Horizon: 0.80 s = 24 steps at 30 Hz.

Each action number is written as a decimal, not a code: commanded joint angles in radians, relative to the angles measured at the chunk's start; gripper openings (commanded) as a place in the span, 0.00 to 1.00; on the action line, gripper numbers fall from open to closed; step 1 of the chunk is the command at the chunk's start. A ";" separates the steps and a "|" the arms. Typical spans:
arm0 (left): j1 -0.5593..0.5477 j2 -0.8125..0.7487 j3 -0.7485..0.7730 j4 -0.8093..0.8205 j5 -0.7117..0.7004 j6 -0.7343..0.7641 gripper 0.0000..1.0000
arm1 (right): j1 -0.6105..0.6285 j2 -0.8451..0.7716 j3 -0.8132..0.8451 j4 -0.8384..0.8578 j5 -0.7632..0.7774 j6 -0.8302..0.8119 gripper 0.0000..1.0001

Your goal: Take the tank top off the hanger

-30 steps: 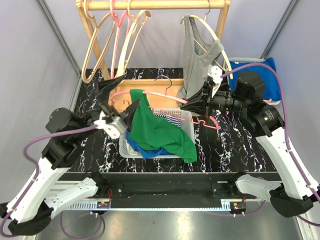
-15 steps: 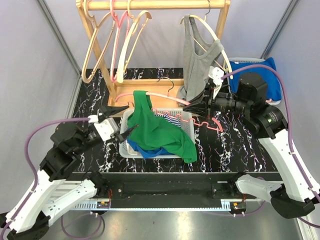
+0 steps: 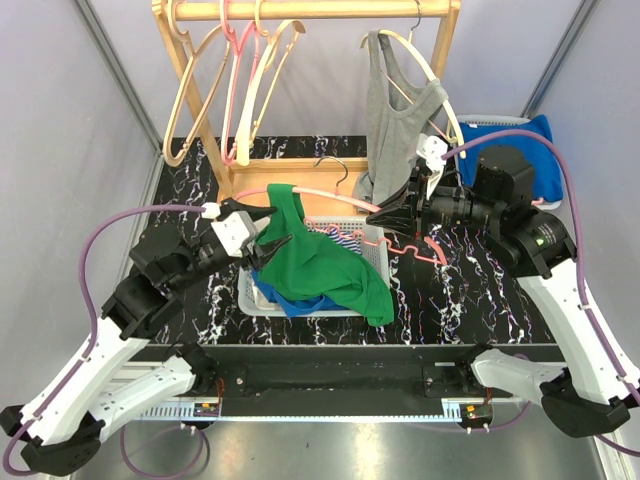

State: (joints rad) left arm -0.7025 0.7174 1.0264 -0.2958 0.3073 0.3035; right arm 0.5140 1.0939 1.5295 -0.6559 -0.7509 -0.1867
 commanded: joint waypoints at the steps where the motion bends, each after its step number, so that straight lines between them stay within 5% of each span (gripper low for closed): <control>1: -0.003 -0.001 0.046 0.076 -0.057 0.037 0.57 | 0.000 -0.048 0.026 0.044 -0.013 -0.003 0.00; 11: -0.003 -0.038 0.032 0.060 -0.128 0.063 0.53 | 0.000 -0.054 0.034 0.036 -0.011 -0.017 0.00; 17: -0.003 0.007 0.047 0.092 -0.051 0.033 0.52 | 0.000 -0.039 0.043 0.039 -0.024 -0.002 0.00; 24: -0.005 0.017 0.037 0.110 -0.037 0.026 0.33 | 0.000 -0.039 0.041 0.042 -0.018 -0.005 0.00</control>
State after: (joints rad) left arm -0.7029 0.7364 1.0336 -0.2584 0.2420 0.3393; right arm 0.5140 1.0653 1.5291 -0.6785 -0.7525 -0.1944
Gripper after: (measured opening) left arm 0.408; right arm 0.121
